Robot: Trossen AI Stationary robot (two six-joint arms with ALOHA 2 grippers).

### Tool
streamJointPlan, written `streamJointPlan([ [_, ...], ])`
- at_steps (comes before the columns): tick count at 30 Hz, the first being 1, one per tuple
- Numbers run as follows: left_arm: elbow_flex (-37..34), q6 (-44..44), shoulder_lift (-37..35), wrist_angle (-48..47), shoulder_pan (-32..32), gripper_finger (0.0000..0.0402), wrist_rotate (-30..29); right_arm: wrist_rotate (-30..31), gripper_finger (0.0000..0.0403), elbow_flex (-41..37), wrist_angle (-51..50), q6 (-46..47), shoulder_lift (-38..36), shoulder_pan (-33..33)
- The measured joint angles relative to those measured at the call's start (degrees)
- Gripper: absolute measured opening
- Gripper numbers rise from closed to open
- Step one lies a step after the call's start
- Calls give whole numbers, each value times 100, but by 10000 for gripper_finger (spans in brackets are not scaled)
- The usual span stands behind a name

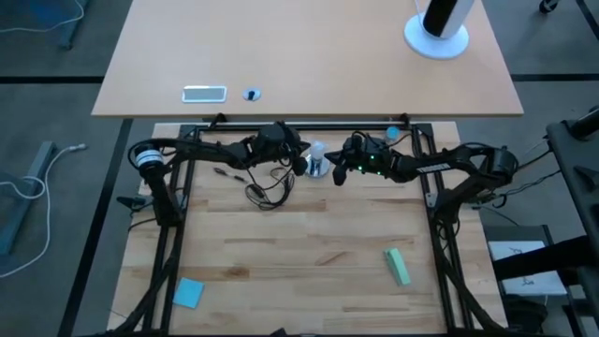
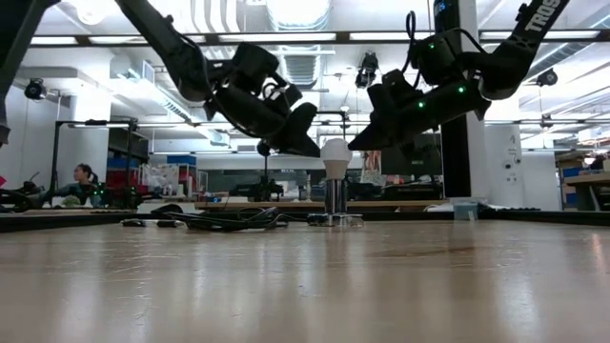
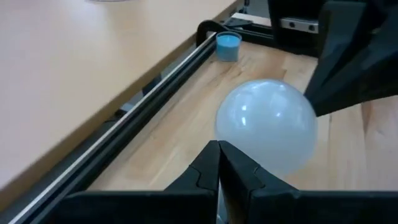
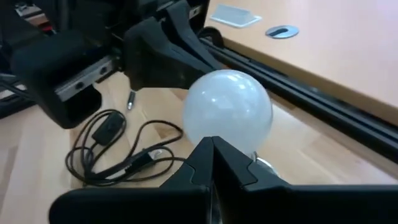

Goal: Screw lightbulb
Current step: Remove the lightbulb from the lamp

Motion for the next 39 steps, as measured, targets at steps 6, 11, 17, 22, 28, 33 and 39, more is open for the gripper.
streamJointPlan([
  [6,-2,-105,-249,-419,-55,0,270,519,0,4,-37,-11,9,-44],
  [11,2,-74,-447,-980,-145,0,347,599,0,4,-126,-42,8,-59],
  [17,2,84,-643,-1197,-151,0,-199,55,0,0,-233,99,-103,-40],
  [22,2,302,-561,-716,-78,0,-434,-301,0,0,-58,113,-84,-17],
  [28,7,319,-303,-352,-35,0,-330,-200,0,0,97,68,-61,-63],
  [33,7,339,-191,-337,-37,0,-203,-146,0,0,95,59,-61,-63],
  [39,4,227,-146,-285,-57,0,-103,-143,0,0,92,57,-61,-92],
])
